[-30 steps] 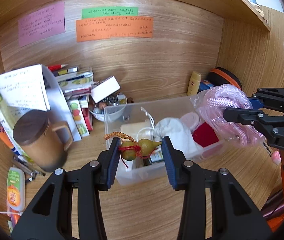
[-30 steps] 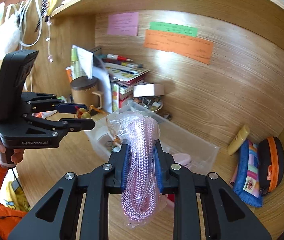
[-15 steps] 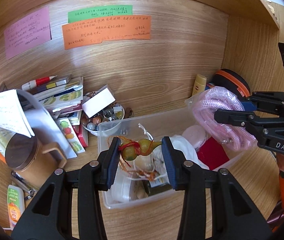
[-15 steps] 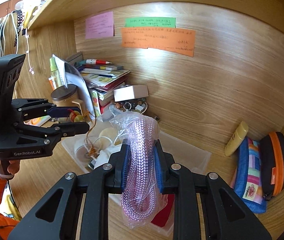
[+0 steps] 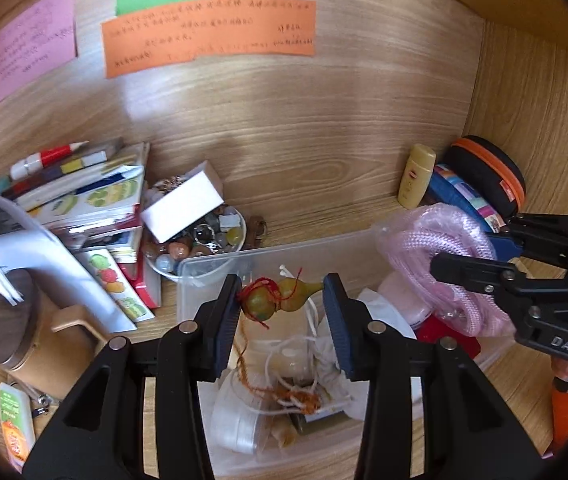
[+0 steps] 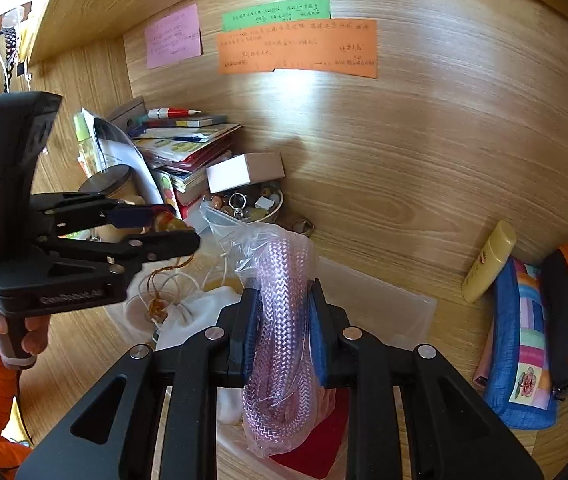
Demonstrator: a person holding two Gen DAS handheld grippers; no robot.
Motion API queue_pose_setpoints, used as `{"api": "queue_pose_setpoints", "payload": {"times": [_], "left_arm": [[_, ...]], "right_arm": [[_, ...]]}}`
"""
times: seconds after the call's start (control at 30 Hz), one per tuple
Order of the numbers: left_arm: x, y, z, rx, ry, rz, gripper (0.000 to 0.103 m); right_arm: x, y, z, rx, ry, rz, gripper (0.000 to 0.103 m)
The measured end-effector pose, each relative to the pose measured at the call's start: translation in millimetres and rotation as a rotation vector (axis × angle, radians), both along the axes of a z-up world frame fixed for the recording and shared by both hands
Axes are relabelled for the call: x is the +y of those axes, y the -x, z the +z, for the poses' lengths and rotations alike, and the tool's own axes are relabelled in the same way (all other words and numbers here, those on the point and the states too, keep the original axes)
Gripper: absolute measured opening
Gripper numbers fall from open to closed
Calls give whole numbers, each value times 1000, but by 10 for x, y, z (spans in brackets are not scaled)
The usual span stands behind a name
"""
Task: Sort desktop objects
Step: 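Carry the pink rope with the right tool while the left tool carries the gourd charm over the bin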
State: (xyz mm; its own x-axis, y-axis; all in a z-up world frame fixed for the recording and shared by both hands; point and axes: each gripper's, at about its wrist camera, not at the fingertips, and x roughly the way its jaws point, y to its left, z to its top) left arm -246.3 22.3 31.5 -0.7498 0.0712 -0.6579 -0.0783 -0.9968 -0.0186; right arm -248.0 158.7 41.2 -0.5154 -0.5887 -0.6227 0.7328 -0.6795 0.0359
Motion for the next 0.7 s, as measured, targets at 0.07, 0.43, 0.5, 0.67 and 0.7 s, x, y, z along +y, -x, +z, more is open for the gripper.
{"api": "queue_pose_setpoints", "payload": {"times": [0.07, 0.43, 0.5, 0.67, 0.7], "left_arm": [[26, 69, -29, -10, -4, -9, 41], [122, 287, -181, -36, 5, -14, 41], [124, 311, -220, -46, 8, -12, 41], [115, 352, -290, -67, 15, 0, 41], [119, 365, -303, -70, 18, 2, 41]], "right_arm": [[13, 5, -3, 8, -1, -3, 20], [-50, 147, -209, -63, -42, -3, 21], [-57, 169, -239, -76, -42, -3, 21], [-67, 164, -270, -71, -49, -5, 21], [-68, 167, -281, -69, -54, -9, 21]]}}
